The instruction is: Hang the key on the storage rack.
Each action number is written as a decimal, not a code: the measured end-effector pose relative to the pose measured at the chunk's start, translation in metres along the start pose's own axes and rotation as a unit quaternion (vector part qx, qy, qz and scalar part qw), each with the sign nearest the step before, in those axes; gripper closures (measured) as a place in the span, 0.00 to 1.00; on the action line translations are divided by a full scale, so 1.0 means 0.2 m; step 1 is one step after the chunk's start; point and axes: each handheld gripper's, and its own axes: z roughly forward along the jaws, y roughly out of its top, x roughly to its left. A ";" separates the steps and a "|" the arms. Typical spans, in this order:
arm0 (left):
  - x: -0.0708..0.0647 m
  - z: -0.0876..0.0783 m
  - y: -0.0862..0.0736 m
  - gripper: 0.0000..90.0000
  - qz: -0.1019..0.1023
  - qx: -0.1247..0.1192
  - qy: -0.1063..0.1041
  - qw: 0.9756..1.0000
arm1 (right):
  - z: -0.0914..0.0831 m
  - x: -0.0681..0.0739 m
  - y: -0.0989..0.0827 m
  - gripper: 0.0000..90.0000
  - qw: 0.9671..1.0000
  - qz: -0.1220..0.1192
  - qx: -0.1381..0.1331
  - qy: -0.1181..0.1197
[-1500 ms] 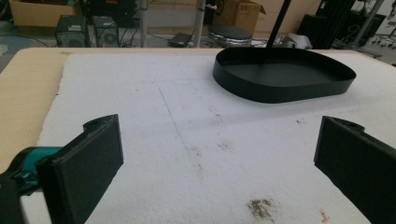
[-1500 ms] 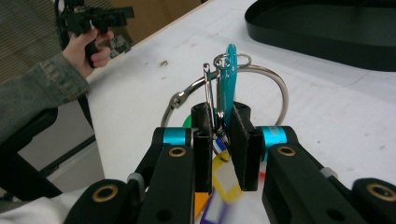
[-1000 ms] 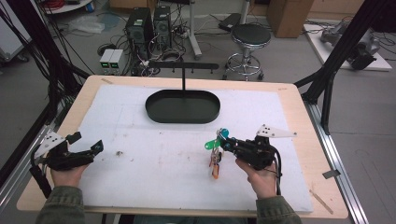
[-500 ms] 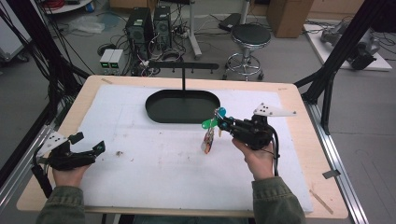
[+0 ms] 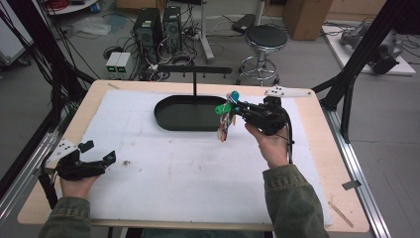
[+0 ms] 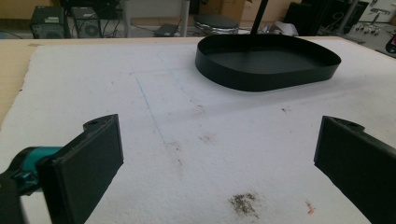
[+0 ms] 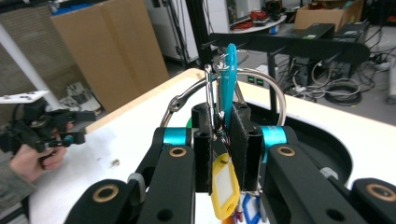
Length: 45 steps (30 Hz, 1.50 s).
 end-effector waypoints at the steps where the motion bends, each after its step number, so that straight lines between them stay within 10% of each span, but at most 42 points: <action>1: 0.00 0.00 0.00 0.02 0.000 0.000 -0.001 1.000 | 0.01 0.00 0.01 0.89 1.000 -0.002 0.000 -0.001; 45: -0.01 0.00 0.00 0.02 -0.008 -0.010 -0.011 1.000 | 0.53 -0.15 0.33 0.89 0.999 0.000 0.040 -0.024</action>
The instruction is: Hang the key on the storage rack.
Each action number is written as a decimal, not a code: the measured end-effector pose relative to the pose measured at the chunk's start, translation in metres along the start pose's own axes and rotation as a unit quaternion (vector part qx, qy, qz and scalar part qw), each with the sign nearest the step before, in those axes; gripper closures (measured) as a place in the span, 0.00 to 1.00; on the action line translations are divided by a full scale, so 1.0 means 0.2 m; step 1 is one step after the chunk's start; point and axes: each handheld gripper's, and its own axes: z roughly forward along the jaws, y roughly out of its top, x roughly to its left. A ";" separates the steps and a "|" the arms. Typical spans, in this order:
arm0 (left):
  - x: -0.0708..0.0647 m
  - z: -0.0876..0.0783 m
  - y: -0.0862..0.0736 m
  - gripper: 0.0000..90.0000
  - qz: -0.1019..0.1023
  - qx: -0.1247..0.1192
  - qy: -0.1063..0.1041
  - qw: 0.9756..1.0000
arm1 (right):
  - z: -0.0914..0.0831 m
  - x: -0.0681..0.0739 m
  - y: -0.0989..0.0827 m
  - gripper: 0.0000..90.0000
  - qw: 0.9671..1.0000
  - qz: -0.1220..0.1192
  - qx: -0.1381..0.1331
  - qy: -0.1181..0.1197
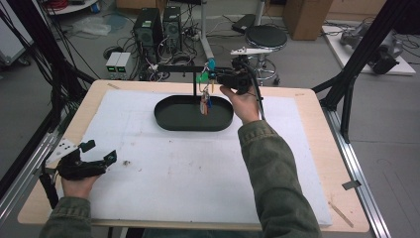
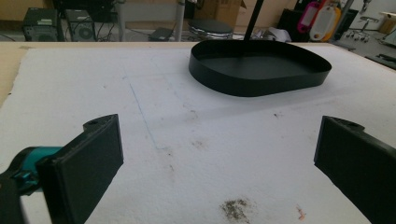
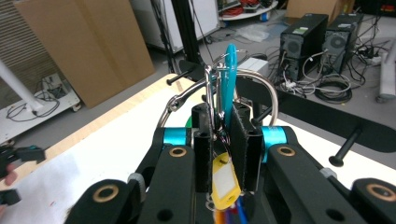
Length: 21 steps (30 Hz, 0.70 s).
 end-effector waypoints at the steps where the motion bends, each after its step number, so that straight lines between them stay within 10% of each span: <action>1: 0.00 0.00 0.00 0.02 0.000 0.000 0.000 1.000 | 0.01 0.00 0.00 0.89 1.000 0.004 0.002 -0.003; 21: 0.01 0.01 0.00 0.02 -0.003 0.000 0.000 1.000 | 0.21 -0.05 -0.03 0.89 0.999 0.020 0.020 -0.026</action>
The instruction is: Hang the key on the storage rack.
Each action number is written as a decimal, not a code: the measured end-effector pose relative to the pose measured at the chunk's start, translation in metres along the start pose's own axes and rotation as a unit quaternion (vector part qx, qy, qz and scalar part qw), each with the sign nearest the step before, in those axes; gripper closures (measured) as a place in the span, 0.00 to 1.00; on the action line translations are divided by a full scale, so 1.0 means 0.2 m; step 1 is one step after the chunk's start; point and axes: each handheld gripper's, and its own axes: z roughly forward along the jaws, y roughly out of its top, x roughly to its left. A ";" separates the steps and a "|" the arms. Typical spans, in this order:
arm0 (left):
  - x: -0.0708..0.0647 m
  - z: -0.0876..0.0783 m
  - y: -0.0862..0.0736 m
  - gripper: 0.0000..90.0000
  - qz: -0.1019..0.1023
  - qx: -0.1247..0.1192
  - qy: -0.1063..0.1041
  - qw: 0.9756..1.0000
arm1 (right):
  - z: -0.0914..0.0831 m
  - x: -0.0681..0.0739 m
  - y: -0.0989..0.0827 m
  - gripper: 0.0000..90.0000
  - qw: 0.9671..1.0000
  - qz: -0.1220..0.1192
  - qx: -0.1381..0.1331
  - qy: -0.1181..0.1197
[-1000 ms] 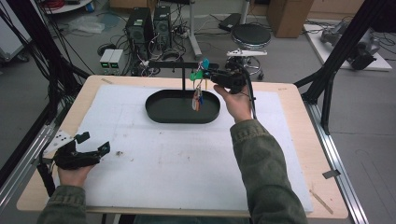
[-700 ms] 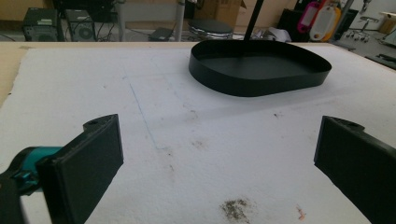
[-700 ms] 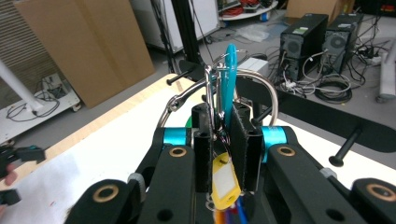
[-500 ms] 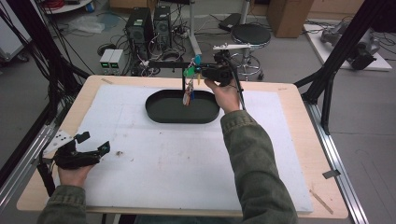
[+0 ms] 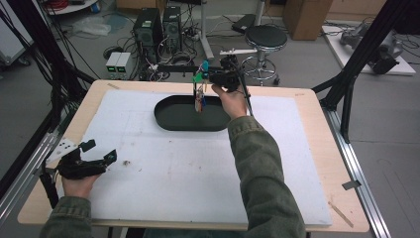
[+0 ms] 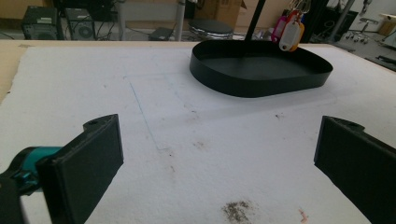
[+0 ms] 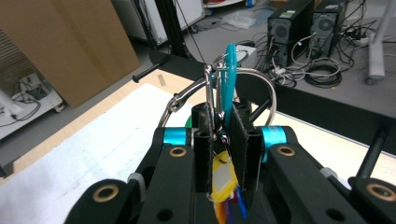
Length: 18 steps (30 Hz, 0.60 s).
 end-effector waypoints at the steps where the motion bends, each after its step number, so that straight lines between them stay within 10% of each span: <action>1: 0.00 0.00 0.00 0.02 0.000 -0.001 0.000 1.000 | 0.00 0.00 0.00 0.89 1.000 0.002 -0.001 0.001; 18: 0.01 0.01 0.00 0.02 -0.005 -0.003 -0.007 1.000 | 0.14 -0.01 -0.03 0.89 0.999 0.036 -0.004 -0.003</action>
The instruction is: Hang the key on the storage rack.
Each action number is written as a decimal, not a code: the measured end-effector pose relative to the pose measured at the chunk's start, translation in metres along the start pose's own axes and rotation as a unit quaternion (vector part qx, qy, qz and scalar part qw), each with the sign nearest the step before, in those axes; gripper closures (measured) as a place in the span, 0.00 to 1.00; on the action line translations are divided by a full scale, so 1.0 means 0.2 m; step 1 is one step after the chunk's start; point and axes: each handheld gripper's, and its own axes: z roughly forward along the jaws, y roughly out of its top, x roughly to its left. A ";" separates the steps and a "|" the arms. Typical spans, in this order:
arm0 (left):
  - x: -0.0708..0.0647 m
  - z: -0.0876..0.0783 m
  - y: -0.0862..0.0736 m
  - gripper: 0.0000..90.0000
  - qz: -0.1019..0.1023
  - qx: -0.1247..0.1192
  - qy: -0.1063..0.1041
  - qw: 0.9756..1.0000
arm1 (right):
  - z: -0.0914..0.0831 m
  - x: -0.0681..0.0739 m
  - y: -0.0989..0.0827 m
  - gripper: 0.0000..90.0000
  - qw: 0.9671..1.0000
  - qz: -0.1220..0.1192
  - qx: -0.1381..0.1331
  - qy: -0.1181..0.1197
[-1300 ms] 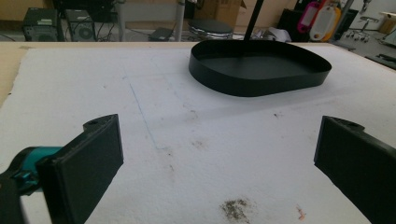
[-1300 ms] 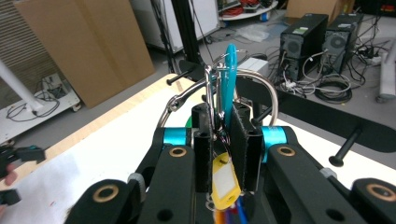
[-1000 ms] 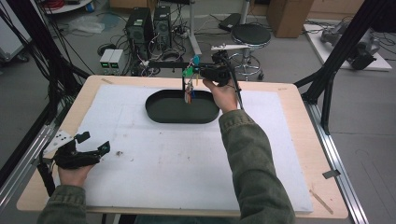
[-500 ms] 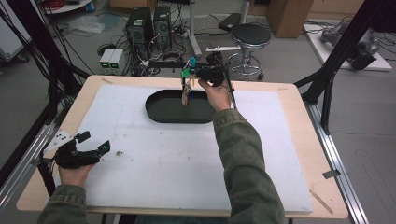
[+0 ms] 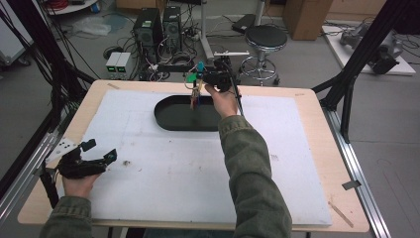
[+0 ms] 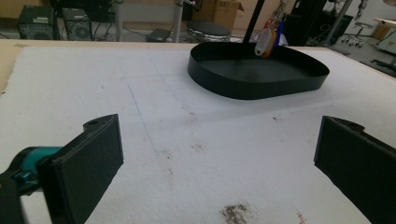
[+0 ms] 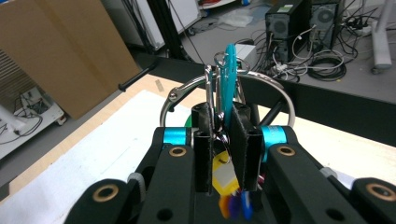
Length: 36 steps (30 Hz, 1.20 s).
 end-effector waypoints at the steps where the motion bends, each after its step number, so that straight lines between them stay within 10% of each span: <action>1: 0.00 0.00 0.00 0.02 0.001 0.001 0.000 1.000 | 0.00 0.00 0.00 0.89 1.000 0.001 0.002 -0.001; 14: -0.01 0.00 0.00 0.02 0.005 0.008 -0.002 1.000 | -0.07 -0.02 0.01 0.60 0.999 0.025 -0.006 0.043; 20: 0.00 0.01 -0.01 0.02 0.009 0.012 0.000 1.000 | -0.12 -0.04 0.01 0.38 0.991 0.019 0.004 0.133; 29: 0.00 0.01 -0.01 0.02 0.011 0.013 0.002 1.000 | -0.19 0.06 -0.01 0.08 0.995 -0.061 0.023 0.075; 36: -0.01 0.01 -0.01 0.02 0.010 0.012 0.003 1.000 | -0.25 0.04 -0.05 0.01 0.996 -0.069 0.035 0.049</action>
